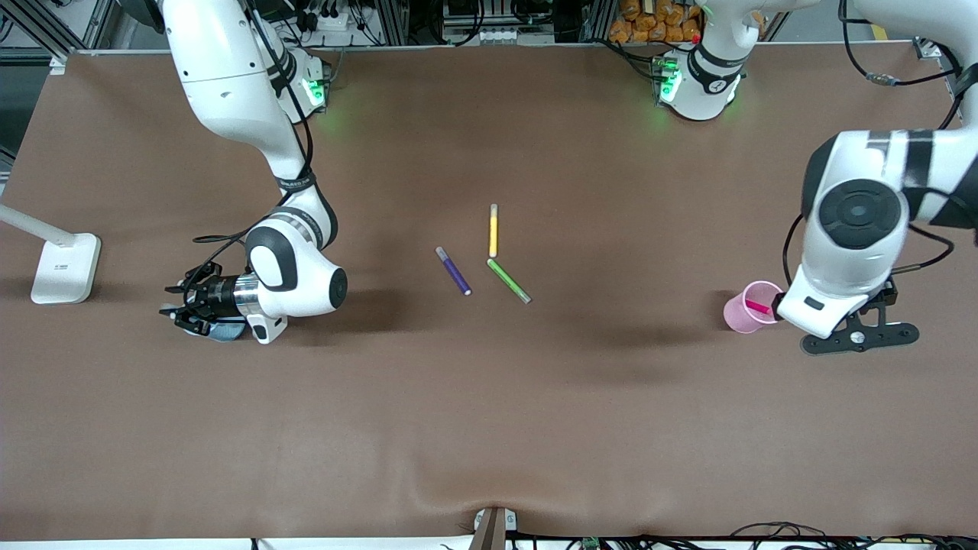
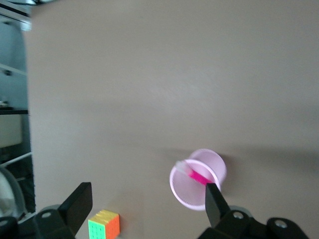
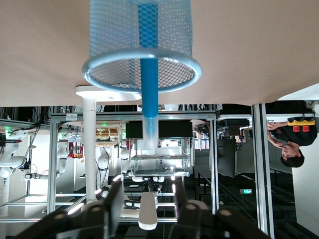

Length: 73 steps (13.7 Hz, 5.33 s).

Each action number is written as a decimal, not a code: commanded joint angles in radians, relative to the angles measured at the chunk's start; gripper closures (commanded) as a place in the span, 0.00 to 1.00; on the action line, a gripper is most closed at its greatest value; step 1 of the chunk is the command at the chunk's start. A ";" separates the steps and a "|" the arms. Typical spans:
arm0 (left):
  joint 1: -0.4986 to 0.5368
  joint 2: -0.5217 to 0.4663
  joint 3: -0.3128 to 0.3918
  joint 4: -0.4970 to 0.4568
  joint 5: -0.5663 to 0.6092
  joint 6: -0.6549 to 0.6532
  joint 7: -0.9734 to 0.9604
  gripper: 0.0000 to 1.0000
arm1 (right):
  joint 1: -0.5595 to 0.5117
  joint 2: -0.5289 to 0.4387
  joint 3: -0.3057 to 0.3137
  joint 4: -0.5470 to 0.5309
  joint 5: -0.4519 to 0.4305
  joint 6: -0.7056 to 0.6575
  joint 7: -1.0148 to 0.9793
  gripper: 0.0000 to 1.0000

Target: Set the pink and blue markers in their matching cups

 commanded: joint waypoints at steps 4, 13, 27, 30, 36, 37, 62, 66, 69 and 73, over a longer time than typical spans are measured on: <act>0.005 -0.026 -0.006 0.163 -0.232 -0.153 0.153 0.00 | -0.008 -0.055 0.003 0.033 0.134 -0.015 0.010 0.00; 0.007 -0.073 -0.006 0.262 -0.379 -0.336 0.161 0.00 | -0.195 -0.249 -0.003 0.087 0.662 0.006 0.010 0.00; 0.107 -0.296 -0.031 0.021 -0.464 -0.230 0.274 0.00 | -0.431 -0.497 -0.005 0.199 1.031 -0.003 0.221 0.00; 0.107 -0.401 -0.032 -0.129 -0.467 -0.138 0.271 0.00 | -0.465 -0.540 -0.006 0.211 1.041 -0.006 0.238 0.00; 0.125 -0.362 -0.031 -0.044 -0.511 -0.198 0.299 0.00 | -0.454 -0.592 0.021 0.222 1.048 -0.089 0.477 0.00; 0.125 -0.345 -0.022 -0.024 -0.552 -0.198 0.291 0.00 | -0.470 -0.594 0.044 0.222 1.049 -0.106 0.477 0.00; 0.117 -0.301 -0.016 0.070 -0.528 -0.247 0.288 0.00 | -0.640 -0.700 0.264 0.222 1.095 -0.209 0.617 0.00; 0.108 -0.301 -0.017 0.064 -0.519 -0.250 0.279 0.00 | -0.628 -0.700 0.264 0.222 1.066 -0.207 0.614 0.00; 0.096 -0.297 -0.002 0.064 -0.516 -0.250 0.281 0.00 | -0.614 -0.698 0.259 0.221 1.064 -0.187 0.609 0.00; -0.045 -0.301 0.116 0.062 -0.458 -0.249 0.276 0.00 | -0.597 -0.697 0.250 0.221 1.066 -0.179 0.608 0.00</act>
